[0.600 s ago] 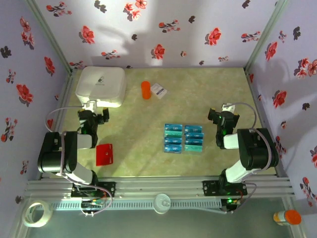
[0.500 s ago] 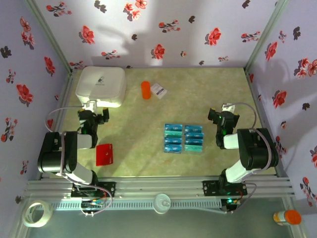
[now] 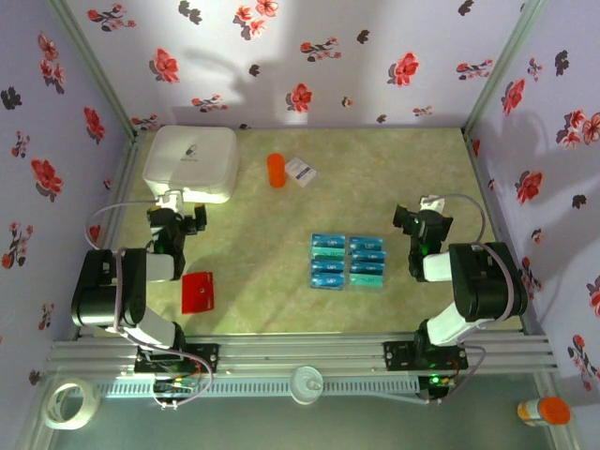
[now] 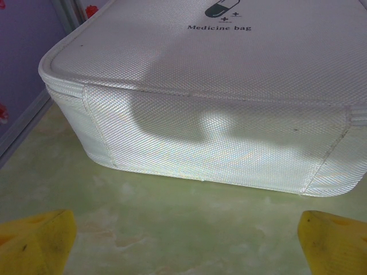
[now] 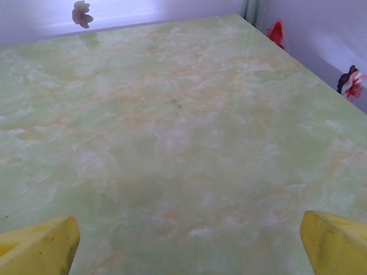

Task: Put the credit cards into the card holder
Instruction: Move the storage box to the center of the table.

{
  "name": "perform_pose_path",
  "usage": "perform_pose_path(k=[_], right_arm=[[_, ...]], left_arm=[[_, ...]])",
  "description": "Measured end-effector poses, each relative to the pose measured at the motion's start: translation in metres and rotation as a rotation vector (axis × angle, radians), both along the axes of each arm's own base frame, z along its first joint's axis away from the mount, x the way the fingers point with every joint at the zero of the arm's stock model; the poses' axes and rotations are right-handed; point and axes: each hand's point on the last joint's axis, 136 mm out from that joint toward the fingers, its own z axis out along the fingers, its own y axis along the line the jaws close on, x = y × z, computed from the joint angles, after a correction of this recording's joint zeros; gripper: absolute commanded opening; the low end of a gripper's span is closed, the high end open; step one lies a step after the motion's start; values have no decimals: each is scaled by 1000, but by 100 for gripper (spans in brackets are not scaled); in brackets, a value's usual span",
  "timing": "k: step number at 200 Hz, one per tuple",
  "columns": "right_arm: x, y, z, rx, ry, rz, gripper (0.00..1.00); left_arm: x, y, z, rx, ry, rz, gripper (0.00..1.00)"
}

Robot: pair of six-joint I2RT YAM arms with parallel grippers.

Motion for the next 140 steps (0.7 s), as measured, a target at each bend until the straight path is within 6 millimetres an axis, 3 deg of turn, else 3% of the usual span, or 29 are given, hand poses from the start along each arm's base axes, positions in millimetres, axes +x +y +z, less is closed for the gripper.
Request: perform_pose_path(k=[140], right_arm=[[5, -1, 1, 28, 2, 27, 99]], left_arm=[[0, 2, 0, -1, 1, 4, 100]])
